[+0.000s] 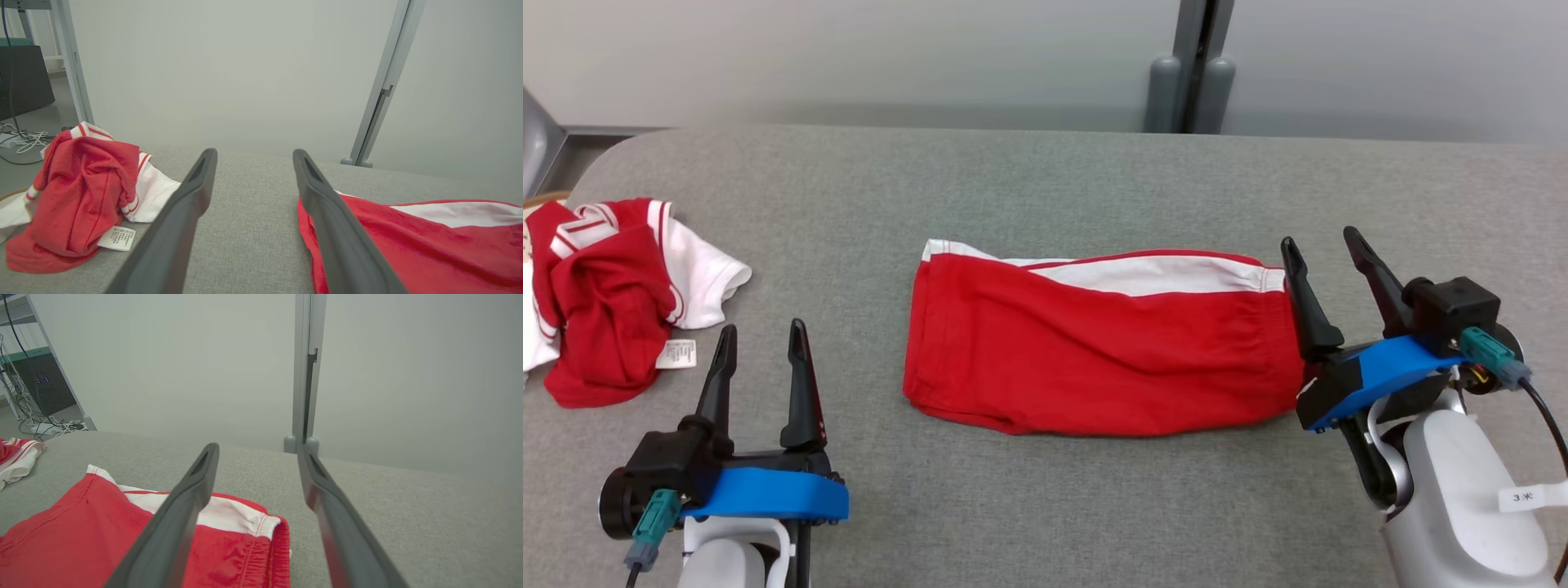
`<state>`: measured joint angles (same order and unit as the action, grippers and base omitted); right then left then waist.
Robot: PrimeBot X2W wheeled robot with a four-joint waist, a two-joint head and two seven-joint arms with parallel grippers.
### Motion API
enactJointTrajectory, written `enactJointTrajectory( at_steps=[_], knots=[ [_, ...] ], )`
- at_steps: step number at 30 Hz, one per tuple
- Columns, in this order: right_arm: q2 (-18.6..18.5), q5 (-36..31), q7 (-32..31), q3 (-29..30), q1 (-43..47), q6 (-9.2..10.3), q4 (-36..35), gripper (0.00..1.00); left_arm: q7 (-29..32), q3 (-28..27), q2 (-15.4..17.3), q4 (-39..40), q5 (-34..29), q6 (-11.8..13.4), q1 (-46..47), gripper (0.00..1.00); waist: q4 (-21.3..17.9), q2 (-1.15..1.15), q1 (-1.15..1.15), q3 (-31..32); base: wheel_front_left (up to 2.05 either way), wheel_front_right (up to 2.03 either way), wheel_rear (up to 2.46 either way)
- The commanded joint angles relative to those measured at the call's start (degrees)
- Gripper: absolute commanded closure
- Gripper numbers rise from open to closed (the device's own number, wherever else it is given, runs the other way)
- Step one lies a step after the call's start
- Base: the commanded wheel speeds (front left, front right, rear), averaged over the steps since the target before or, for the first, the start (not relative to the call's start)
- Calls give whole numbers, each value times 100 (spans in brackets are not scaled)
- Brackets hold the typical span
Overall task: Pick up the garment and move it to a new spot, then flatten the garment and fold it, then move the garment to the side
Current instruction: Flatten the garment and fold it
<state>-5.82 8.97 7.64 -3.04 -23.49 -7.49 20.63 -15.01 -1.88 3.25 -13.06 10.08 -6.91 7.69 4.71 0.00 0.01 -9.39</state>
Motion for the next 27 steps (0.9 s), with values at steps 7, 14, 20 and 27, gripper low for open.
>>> enactJointTrajectory(
  at_steps=[7,14,20,27],
  knots=[
    [-83,-135,79,152,-284,-1,1345,0,-22,113,-33,8,99,-27,210,0,286,0,-1,-225,0,0,0],
    [-4,116,363,180,-156,-1,2331,0,-20,156,-37,-18,199,-28,224,0,358,0,-1,-310,0,0,0],
    [154,629,427,-48,-124,-1,2794,0,-20,216,-38,-34,245,3,270,0,346,0,-1,-324,0,0,0],
    [211,1214,532,-451,-276,-2,2898,100,-20,245,-38,-52,273,3,324,0,282,0,-1,-337,0,0,0]
  ],
)
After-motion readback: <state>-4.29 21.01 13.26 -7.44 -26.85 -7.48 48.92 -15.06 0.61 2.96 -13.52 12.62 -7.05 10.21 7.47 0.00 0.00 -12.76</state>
